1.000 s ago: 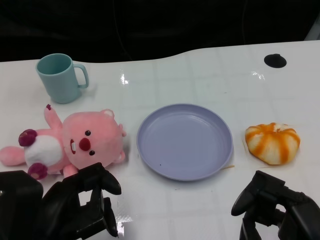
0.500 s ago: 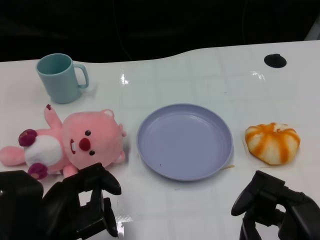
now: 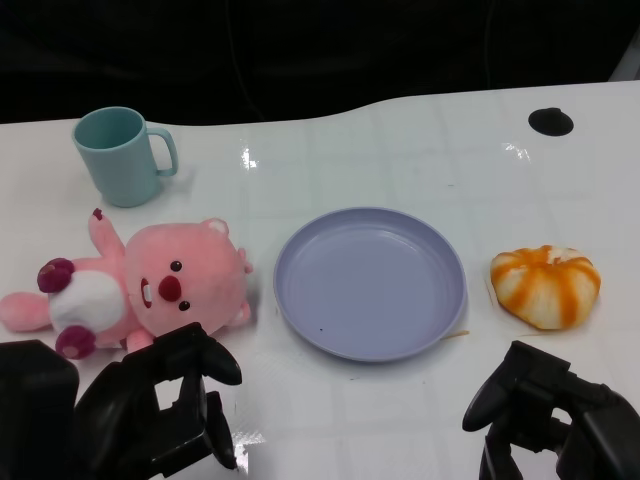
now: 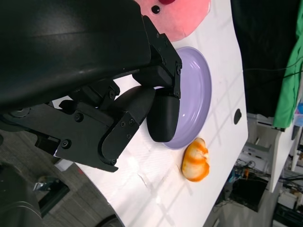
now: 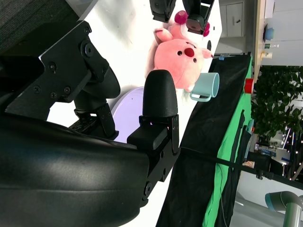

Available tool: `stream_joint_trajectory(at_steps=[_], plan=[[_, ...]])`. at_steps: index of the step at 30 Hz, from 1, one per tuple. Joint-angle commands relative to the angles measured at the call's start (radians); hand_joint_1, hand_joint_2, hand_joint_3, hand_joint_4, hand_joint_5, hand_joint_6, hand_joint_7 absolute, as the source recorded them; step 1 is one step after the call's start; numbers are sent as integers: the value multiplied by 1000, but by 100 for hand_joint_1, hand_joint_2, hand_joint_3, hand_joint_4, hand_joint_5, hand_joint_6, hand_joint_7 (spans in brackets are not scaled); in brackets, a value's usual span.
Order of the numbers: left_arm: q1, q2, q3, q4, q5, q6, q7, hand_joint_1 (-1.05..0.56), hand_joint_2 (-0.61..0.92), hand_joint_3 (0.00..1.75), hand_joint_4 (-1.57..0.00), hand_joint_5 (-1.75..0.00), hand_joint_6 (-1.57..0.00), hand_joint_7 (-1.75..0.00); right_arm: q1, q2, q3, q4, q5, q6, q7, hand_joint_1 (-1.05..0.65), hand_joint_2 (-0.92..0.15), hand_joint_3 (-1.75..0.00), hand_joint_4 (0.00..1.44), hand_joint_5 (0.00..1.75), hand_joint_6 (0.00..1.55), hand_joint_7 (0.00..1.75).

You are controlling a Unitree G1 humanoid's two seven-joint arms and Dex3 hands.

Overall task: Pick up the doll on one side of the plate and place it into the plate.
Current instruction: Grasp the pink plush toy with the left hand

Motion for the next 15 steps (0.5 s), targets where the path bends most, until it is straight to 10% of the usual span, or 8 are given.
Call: stream_joint_trajectory(at_steps=[1, 6, 15], plan=[[2, 0, 14, -12, 4, -32, -3, -10, 50, 130, -80, -165, -76, -136, 1, -1, -5, -6, 6, -10, -2, 13, -46, -137, 70, 175, 57, 157], [7, 0, 23, -25, 5, -69, -8, -13, 45, 133, -75, -156, -73, -118, 0, -2, -4, -4, 4, -12, -2, 14, -46, -136, 70, 175, 57, 157], [4, 23, 51, -65, 9, -140, -24, -30, 75, 62, -53, -119, -59, -64, 1, 1, -1, -8, 3, -12, -4, 13, -46, -137, 71, 175, 58, 157]])
